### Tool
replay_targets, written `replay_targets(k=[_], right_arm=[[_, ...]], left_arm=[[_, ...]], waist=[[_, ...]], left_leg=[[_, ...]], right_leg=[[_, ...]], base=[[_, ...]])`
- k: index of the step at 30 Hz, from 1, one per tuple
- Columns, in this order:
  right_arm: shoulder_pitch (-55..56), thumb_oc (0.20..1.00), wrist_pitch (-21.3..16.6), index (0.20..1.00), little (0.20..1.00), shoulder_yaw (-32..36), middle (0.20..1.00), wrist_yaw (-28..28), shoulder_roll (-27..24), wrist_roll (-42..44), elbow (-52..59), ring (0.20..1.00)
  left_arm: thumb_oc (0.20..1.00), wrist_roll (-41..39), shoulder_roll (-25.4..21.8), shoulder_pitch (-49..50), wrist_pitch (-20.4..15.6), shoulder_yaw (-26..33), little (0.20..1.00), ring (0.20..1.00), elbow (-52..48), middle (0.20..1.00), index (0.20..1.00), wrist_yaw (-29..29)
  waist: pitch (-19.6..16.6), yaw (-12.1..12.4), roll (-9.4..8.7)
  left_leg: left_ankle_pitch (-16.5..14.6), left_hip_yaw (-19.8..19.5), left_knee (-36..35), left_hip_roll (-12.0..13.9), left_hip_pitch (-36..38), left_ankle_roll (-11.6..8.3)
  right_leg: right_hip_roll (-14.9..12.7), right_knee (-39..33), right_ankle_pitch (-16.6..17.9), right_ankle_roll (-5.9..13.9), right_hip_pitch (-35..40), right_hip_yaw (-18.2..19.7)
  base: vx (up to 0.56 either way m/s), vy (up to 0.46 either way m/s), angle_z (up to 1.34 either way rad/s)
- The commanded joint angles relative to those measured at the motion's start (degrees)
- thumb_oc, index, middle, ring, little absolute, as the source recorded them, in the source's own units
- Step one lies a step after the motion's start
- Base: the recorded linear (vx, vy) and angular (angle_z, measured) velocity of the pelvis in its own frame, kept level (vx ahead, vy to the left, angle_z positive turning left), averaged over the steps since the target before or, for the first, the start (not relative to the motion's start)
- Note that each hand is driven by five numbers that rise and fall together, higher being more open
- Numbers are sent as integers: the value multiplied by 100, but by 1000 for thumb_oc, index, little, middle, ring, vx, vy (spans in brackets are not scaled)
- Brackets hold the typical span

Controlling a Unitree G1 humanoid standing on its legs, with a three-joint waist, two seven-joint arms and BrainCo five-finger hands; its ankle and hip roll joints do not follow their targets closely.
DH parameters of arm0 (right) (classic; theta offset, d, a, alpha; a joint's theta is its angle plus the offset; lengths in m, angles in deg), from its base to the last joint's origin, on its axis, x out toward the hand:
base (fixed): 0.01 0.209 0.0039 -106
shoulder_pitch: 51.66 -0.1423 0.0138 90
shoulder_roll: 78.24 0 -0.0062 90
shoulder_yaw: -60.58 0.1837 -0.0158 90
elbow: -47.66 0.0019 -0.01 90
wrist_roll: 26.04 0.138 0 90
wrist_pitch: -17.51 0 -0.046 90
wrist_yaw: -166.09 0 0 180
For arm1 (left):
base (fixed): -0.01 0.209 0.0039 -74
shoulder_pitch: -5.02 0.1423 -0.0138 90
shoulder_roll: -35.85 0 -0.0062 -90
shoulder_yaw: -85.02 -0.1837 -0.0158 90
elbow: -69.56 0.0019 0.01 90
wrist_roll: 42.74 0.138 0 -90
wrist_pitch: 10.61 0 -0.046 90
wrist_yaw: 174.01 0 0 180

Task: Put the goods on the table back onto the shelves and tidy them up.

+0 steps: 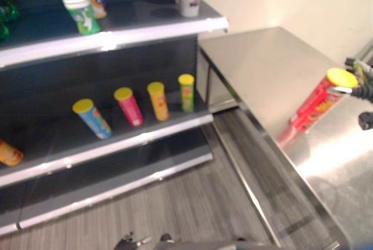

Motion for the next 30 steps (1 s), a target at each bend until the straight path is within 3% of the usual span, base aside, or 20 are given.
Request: replay_targets(k=[1,16,17,18,19,30], right_arm=[[-672,1000,-120,1000,1000,-367,1000,24,-434,61,-16,1000],[-1209,1000,-8,1000,1000,-994,1000,-38,-473,-218,-296,1000],[-1235,950,5,950,950,-1040,950,-57,-480,-216,-295,950],[-1269,454,9,454,454,-1083,454,-73,-484,-203,-293,454],[-1346,200,30,200,200,-1198,200,-109,-479,-185,-340,200],[-1444,200,130,200,200,-1541,200,-339,-922,-411,-283,200]], left_arm=[[1000,-133,-161,-325,-107,-254,1000,1000,104,1000,1000,-11],[1000,-136,-178,-341,-105,-273,1000,1000,122,1000,1000,-46],[1000,-139,-175,-341,-103,-277,1000,1000,123,1000,1000,-43],[1000,-144,-177,-344,-104,-272,1000,1000,130,1000,1000,-46],[1000,-148,-182,-369,-103,-280,1000,1000,146,1000,1000,-54],[1000,-147,-207,-378,-91,-220,1000,1000,195,1000,1000,-28]], waist=[[19,201,-206],[44,243,-235],[45,243,-238],[49,246,-241],[56,251,-245],[49,225,-262]], left_leg=[[-97,175,2,204,12,-350],[-97,153,2,201,15,-353],[-97,150,2,200,19,-353],[-95,152,2,200,20,-354],[-92,151,2,202,21,-359],[-62,143,2,236,34,-390]], right_leg=[[193,41,-699,10,402,55],[195,41,-696,9,407,65],[196,41,-696,7,411,66],[198,41,-697,5,414,65],[198,41,-699,4,413,66],[220,41,-727,-11,444,43]], base=[[0,0,0],[0,0,0],[0,0,0],[0,0,0],[0,0,0],[-3,-3,0]])
